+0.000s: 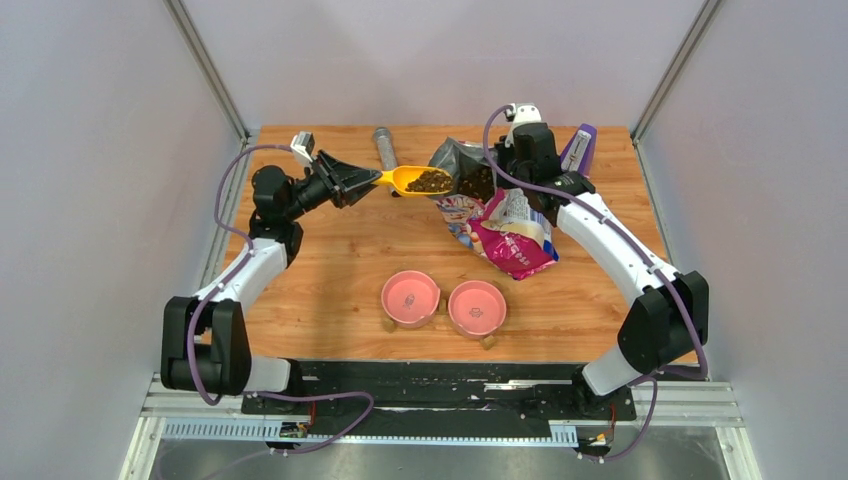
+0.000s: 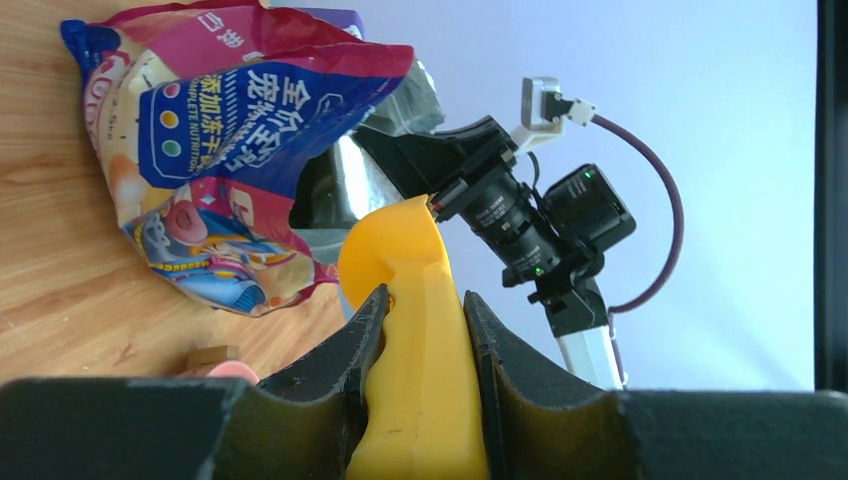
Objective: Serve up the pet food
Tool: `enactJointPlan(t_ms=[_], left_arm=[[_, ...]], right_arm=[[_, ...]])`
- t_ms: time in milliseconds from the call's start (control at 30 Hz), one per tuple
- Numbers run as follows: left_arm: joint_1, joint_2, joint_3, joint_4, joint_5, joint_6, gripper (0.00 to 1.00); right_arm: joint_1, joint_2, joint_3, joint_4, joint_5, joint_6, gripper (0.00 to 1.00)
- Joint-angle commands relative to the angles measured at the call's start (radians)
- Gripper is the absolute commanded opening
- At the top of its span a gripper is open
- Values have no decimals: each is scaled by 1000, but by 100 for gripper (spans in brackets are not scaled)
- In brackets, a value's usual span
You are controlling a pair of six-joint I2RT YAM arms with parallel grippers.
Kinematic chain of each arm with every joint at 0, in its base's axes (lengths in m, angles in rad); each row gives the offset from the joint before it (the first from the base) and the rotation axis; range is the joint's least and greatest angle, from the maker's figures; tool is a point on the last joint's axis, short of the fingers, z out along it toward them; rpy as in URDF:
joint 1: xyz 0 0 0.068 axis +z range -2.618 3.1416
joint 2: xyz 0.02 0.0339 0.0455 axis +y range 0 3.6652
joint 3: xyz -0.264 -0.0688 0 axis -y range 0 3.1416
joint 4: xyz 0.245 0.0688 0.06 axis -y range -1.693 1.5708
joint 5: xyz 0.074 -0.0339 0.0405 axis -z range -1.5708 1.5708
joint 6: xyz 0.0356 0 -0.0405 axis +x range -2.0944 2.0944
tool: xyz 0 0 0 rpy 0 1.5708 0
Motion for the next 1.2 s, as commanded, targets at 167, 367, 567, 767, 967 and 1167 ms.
enactJointPlan(t_ms=[167,367,567,767,967,1167], left_arm=[[7,-142,-62,37,90,22,0],[7,-206,-125,39,137,17,0],[-3,-272,-138,-211,176,212,0],[-90,-255,-183,-317,187,356,0],[-146,-104,-240,-78,249,298,0],[-194,-15,-192,-124,238,377,0]], right_arm=[[-57,-25,-26,-2,43,67,0],[-64,-20,-32,-6,43,89,0],[-64,-14,-30,-6,34,95,0],[-65,-10,-27,-7,47,97,0],[-65,-6,-29,-7,53,95,0],[-65,-16,-34,-7,55,97,0]])
